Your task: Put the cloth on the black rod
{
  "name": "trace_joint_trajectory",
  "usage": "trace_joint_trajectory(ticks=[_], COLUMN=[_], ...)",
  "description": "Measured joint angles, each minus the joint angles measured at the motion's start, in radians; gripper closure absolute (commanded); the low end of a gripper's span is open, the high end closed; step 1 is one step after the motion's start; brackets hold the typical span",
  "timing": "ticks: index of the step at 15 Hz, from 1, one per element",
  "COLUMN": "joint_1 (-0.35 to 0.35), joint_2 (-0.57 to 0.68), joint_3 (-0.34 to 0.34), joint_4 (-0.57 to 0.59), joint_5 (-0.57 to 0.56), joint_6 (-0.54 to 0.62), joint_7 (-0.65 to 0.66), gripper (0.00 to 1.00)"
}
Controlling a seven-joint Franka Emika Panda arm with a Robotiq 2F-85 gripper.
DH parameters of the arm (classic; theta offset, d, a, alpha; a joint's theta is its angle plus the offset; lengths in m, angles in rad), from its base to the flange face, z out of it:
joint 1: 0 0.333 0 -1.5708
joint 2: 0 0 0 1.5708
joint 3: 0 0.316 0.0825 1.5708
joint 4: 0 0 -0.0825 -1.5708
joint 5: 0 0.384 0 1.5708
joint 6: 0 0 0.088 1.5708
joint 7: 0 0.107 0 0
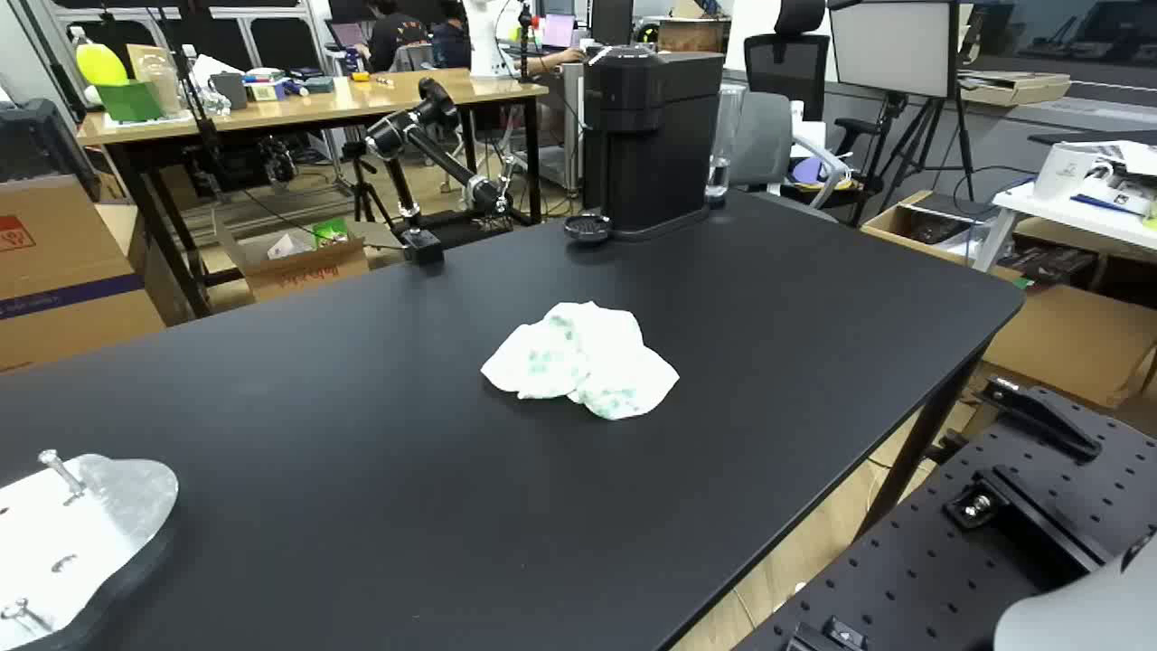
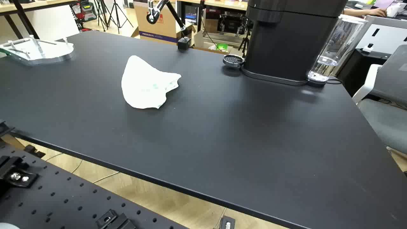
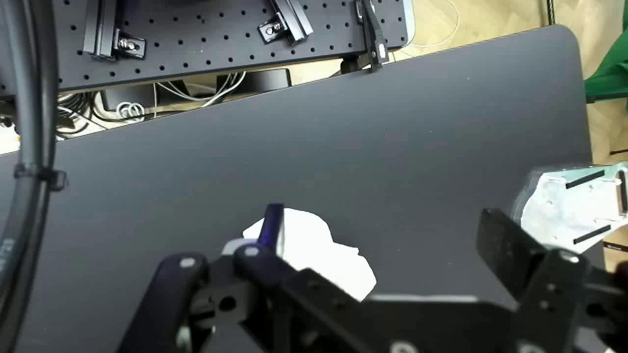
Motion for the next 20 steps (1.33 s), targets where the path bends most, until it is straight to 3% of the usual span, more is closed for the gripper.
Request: trace_joint_trajectory(ticks=[12, 20], joint_1=[-0.006, -0.070], joint_2=[0.002, 0.174], joint_3=[0.007, 0.032], joint_4=[-0.001, -0.032], joint_5=[-0.012, -0.324], joint_6=[0.007, 0.161], joint_7=[-0.003, -0.112], gripper=[0.00, 0.00])
